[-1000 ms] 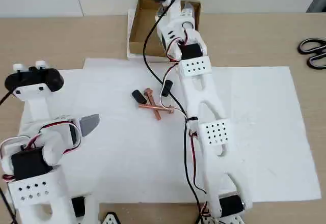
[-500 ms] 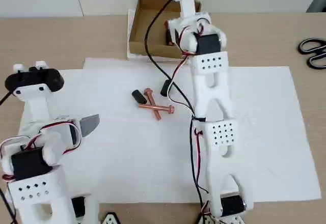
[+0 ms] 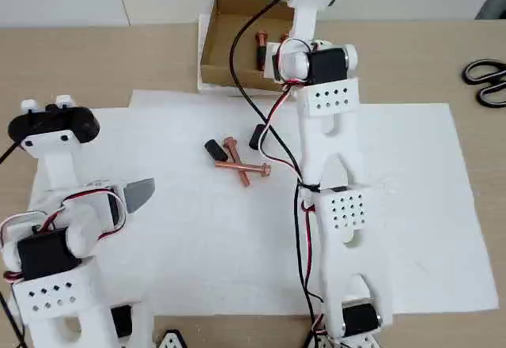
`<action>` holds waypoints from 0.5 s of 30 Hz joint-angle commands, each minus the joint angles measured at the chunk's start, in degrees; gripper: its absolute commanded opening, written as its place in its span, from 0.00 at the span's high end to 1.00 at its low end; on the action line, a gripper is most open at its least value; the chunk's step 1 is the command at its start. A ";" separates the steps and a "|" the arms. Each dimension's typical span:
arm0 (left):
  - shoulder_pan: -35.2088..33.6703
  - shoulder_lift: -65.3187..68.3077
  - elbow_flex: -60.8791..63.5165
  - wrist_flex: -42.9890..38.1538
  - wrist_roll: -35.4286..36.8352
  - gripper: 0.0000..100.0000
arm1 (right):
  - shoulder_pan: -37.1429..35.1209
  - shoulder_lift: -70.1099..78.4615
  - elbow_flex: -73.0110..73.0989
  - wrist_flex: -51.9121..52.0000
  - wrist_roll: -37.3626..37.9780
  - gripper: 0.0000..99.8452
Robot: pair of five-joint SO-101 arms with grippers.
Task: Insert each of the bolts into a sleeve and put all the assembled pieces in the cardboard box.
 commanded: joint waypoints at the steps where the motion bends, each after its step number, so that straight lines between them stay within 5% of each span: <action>1: -0.44 -0.79 -0.13 0.26 -0.18 0.64 | -0.84 0.66 -2.29 0.13 1.67 0.73; 9: -0.44 -0.79 -0.13 0.26 -0.18 0.64 | -3.12 3.30 -2.29 0.66 2.20 0.73; 15: -0.26 -0.79 -0.04 0.18 -0.18 0.64 | -4.79 3.74 -1.41 0.84 -8.70 0.73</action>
